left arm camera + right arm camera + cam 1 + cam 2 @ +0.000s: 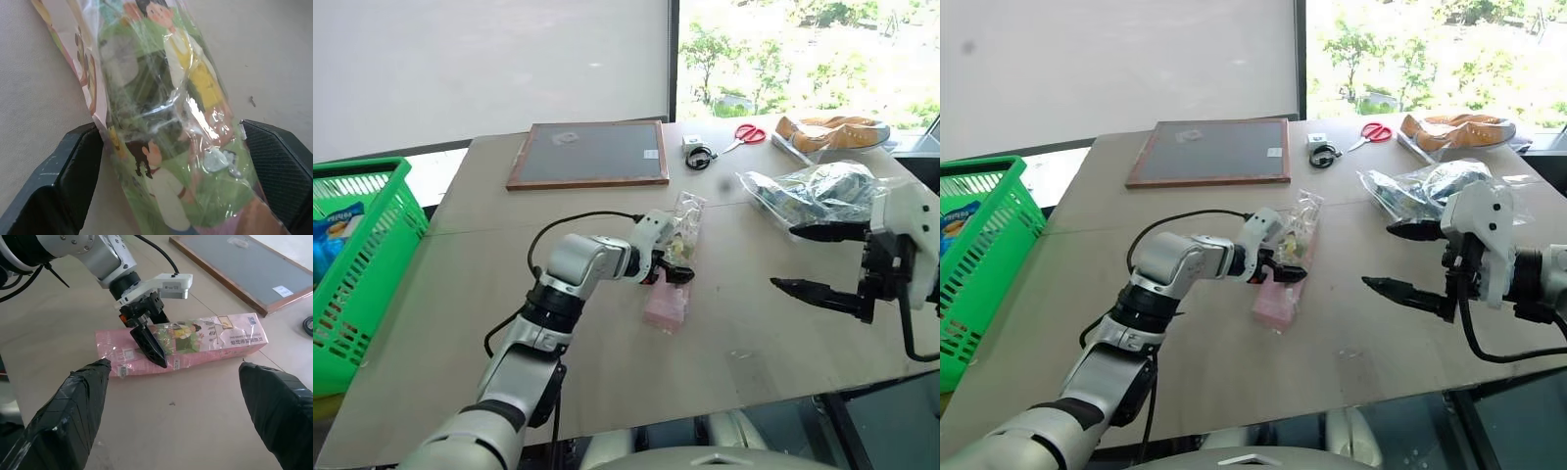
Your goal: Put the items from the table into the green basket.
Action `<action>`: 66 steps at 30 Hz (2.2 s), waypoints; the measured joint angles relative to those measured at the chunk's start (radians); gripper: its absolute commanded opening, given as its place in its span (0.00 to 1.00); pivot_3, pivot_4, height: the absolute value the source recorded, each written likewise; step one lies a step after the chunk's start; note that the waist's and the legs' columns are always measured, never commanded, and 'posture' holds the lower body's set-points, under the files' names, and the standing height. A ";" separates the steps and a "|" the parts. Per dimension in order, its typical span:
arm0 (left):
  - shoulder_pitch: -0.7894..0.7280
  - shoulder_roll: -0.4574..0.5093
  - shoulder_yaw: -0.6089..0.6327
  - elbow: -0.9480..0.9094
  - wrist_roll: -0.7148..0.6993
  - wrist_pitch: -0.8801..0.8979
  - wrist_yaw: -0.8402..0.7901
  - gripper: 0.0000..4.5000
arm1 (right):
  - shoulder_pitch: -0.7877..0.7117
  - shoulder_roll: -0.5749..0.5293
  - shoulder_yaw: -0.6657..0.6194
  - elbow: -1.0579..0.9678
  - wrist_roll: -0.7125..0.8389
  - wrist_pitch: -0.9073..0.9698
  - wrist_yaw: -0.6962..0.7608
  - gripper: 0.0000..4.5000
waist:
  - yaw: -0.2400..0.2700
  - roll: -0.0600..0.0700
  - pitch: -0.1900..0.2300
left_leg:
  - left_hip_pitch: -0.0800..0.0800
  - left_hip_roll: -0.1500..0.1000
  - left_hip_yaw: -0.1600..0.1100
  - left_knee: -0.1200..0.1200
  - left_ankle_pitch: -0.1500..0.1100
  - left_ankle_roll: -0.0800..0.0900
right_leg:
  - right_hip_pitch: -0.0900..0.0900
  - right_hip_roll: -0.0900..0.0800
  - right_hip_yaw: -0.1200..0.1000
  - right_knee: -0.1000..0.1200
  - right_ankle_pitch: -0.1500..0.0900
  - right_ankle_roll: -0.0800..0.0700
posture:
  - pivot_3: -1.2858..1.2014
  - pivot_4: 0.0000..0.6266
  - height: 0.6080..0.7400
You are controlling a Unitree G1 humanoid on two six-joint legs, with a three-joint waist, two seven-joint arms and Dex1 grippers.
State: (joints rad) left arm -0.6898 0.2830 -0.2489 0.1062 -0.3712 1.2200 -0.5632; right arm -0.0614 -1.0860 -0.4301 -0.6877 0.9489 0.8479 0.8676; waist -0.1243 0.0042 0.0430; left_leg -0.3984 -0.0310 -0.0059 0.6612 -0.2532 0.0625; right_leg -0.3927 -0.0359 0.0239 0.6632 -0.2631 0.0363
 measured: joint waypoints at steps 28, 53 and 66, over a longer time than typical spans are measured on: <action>0.086 0.211 0.355 -0.255 -0.083 -0.122 -0.024 0.16 | -0.282 0.129 0.300 0.112 -0.122 -0.104 0.046 1.00 | 0.022 0.000 0.000 | -0.001 0.001 -0.001 0.003 0.000 0.000 | -0.002 0.000 -0.001 0.002 0.001 -0.001 | 0.48 0.00 1.00; -0.147 0.906 0.315 1.023 0.551 -1.337 0.153 0.16 | -1.074 0.795 0.715 0.632 -0.394 -0.079 0.013 1.00 | 0.140 -0.035 -0.017 | -0.018 -0.006 -0.007 -0.008 0.010 -0.017 | -0.031 -0.004 -0.009 0.015 0.003 -0.007 | 0.54 0.00 1.00; -0.070 0.837 0.321 1.153 0.564 -1.348 0.253 0.87 | -1.065 0.824 0.606 0.566 -0.371 0.005 -0.093 1.00 | 0.115 -0.038 -0.019 | -0.018 -0.004 -0.006 -0.008 0.011 -0.018 | -0.031 -0.004 -0.011 0.016 0.004 -0.008 | 0.53 0.00 1.00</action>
State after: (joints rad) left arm -0.7599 1.1203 0.0717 1.2594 0.1928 -0.1284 -0.3103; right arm -1.1261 -0.2623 0.1758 -0.1221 0.5784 0.8533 0.7747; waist -0.0090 -0.0339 0.0241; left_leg -0.4165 -0.0353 -0.0123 0.6528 -0.2424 0.0443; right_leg -0.4235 -0.0401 0.0130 0.6796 -0.2590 0.0282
